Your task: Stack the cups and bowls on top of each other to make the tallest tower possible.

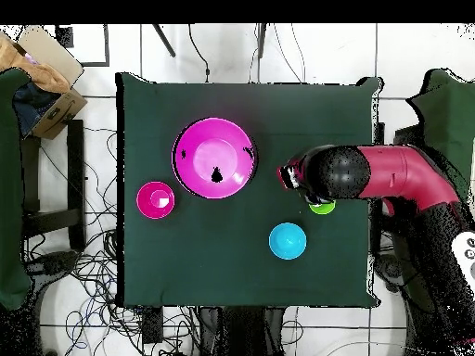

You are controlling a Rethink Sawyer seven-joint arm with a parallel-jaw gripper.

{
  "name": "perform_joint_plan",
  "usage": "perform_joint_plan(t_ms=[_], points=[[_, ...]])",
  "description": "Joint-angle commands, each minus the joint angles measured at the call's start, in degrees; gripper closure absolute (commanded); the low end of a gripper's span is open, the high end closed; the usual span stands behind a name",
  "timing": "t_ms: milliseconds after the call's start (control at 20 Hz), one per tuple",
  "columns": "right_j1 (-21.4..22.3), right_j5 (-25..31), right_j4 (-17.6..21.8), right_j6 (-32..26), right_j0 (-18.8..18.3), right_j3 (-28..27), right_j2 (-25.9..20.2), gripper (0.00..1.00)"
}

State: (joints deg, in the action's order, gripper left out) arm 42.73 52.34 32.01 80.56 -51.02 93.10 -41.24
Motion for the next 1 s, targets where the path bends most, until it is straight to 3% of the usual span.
perform_joint_plan(t_ms=[50, 400, 700, 1000], points=[[-2.6, 1.5, 2.9, -0.6, 3.2, 1.0, 4.0, 0.00], [-4.6, 0.0, 1.8, -0.8, 3.2, -0.9, 3.6, 0.00], [-9.0, -0.8, 2.8, -0.6, 4.2, -5.1, 4.4, 0.00], [-9.4, 0.2, 1.5, -2.8, 3.0, -5.5, 3.3, 0.00]])
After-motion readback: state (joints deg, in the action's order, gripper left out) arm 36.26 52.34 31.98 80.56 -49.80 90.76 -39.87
